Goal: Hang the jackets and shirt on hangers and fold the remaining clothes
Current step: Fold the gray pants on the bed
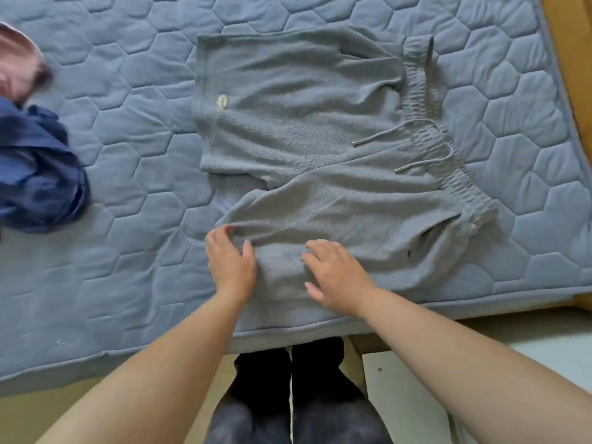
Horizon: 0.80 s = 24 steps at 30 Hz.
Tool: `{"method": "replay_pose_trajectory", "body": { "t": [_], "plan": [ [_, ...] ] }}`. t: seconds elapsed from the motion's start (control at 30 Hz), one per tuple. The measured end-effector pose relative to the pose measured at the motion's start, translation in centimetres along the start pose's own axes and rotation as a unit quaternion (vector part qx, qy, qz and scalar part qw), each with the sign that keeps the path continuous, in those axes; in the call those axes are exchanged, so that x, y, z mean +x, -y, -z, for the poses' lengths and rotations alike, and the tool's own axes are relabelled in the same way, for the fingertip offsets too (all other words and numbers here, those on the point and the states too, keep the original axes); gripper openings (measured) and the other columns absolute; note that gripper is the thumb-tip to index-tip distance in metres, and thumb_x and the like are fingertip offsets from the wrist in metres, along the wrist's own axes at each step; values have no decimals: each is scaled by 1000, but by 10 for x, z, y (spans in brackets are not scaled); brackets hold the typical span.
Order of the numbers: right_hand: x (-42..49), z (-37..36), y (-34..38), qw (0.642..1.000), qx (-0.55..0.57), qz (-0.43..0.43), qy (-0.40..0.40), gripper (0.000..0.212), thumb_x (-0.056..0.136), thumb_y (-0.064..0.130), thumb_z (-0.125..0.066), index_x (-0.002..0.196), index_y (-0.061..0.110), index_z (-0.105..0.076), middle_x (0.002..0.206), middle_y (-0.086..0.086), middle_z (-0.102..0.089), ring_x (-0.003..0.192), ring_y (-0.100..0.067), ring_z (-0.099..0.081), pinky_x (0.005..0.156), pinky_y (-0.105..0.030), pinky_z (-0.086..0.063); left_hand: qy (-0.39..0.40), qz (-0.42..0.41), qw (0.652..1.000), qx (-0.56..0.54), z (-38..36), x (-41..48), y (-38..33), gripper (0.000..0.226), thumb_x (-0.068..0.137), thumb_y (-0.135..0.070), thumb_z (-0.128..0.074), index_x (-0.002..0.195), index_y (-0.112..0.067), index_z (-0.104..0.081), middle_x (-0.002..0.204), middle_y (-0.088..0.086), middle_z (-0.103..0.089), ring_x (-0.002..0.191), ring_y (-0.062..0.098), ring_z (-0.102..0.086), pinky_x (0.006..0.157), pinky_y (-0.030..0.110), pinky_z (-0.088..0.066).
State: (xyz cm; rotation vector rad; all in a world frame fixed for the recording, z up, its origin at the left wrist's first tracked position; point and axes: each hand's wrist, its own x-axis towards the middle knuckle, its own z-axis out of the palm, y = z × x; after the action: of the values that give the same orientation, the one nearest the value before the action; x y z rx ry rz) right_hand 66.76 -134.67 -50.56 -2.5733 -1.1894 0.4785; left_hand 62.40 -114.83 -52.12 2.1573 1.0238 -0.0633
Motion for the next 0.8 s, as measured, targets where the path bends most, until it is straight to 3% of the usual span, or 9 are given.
{"method": "replay_pose_trajectory", "body": {
  "t": [0.13,0.2,0.27,0.33,0.47,0.53,0.6,0.7,0.8],
  "plan": [
    [22,-22,50,994,-19,63,84,61,49,42,-82,97,12,-61,108,-9,-59,94,-27,-59,77,-34,-49,97,97,987,-90,25,46,5,60,88,-19,-64,141,-13,-36,127,4,-48,114,19,-50,102,30,-38],
    [33,-30,68,989,-68,54,124,61,46,36,-82,99,15,-61,105,-8,-60,89,-26,-58,71,-34,-47,143,106,980,-88,32,62,5,40,87,-20,-66,124,-13,-53,110,2,-55,103,18,-54,94,32,-44],
    [44,-37,78,987,-111,40,110,39,45,22,-82,79,18,-64,84,-4,-60,73,-24,-58,58,-32,-44,187,105,974,-67,40,74,1,5,88,-16,-64,90,-13,-61,82,2,-56,85,21,-53,75,31,-47],
    [51,-37,83,992,-99,45,60,20,48,13,-74,61,16,-58,66,-3,-54,59,-23,-55,46,-28,-39,216,110,968,-62,49,86,-2,22,90,-13,-60,69,-14,-52,69,3,-50,74,21,-51,62,30,-50],
    [49,-30,91,995,28,92,-3,10,66,3,-48,64,13,-51,59,-3,-49,50,-21,-51,39,-24,-32,231,151,959,-67,65,96,-6,21,89,-12,-62,70,-13,-54,74,10,-55,57,21,-55,56,33,-57],
    [43,-29,89,990,70,79,92,8,79,4,-50,81,9,-56,76,-6,-59,66,-25,-60,49,-28,-40,195,107,974,45,71,92,1,10,86,-16,-63,77,-14,-58,83,13,-62,66,25,-61,65,32,-54],
    [32,-27,78,973,66,29,220,24,92,19,-49,113,9,-53,114,-7,-59,102,-27,-59,77,-38,-50,125,24,970,209,68,80,9,18,85,-14,-58,102,-12,-59,107,13,-61,98,30,-58,77,34,-45],
    [9,-10,61,984,31,24,176,35,88,27,-46,113,6,-57,118,-12,-57,106,-29,-56,89,-38,-48,56,-211,938,271,48,44,11,37,75,-6,-48,111,-6,-58,108,16,-56,99,37,-52,76,42,-42],
    [-13,0,29,991,-65,-24,113,38,76,29,-58,106,6,-60,112,-15,-59,103,-34,-57,87,-40,-47,123,-397,880,231,23,-4,3,41,68,-22,-36,94,-6,-63,95,13,-59,85,34,-58,70,38,-45]
  ]
}}
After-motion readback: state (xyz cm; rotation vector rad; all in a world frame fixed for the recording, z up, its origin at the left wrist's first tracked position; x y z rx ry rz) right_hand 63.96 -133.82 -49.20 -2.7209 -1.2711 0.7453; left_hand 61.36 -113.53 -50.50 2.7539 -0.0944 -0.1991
